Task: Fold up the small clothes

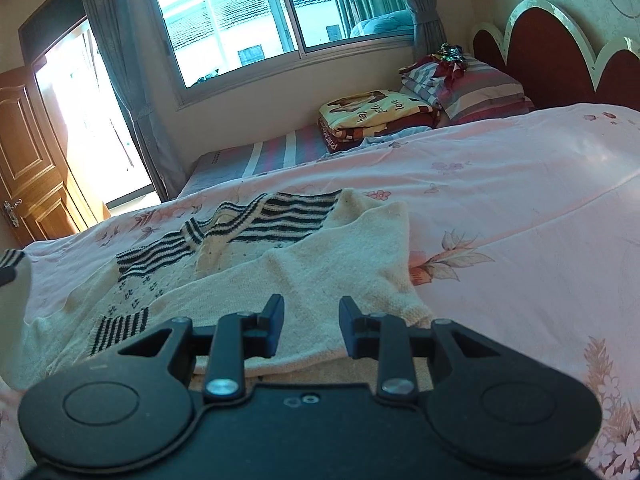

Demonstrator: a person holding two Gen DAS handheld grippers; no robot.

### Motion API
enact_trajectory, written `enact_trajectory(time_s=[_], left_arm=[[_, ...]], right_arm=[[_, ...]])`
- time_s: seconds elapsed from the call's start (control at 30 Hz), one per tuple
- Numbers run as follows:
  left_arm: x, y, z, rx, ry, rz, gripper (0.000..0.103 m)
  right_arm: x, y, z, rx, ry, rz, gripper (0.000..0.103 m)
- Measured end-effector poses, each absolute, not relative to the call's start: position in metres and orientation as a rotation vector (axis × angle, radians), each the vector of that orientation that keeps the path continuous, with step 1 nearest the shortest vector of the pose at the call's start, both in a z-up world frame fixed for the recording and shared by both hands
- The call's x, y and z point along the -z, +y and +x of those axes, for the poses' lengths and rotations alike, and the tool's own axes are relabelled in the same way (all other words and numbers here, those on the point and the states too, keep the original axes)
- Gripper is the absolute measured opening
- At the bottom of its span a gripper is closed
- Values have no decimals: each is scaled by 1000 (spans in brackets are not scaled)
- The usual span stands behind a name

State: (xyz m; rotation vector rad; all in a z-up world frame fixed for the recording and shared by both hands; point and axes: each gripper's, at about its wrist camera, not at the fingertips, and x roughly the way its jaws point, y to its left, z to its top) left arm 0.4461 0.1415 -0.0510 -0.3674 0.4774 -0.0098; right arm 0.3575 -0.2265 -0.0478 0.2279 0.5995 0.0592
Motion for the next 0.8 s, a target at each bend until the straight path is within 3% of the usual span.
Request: enact_trajectory(time_s=[0.23, 0.3, 0.33, 0.37, 0.53, 0.57, 0.63, 0.8], left_arm=[[86, -9, 476, 304, 749, -167, 5], [90, -40, 449, 335, 708, -96, 43], [86, -44, 438, 360, 673, -92, 87], [82, -46, 427, 358, 642, -101, 97], [63, 5, 369, 250, 568, -200, 96], [63, 20, 359, 220, 560, -211, 92], [66, 52, 345, 138, 552, -202, 87], [93, 121, 341, -53, 621, -176, 87]], right_arm=[[41, -274, 352, 22, 587, 300, 34], [42, -282, 351, 21, 588, 320, 41], [42, -284, 351, 14, 584, 327, 45], [42, -286, 351, 0, 582, 337, 46], [47, -269, 358, -152, 608, 392, 46], [49, -263, 361, -185, 624, 393, 46], [55, -250, 368, -239, 662, 411, 46], [78, -228, 391, -247, 755, 426, 44]])
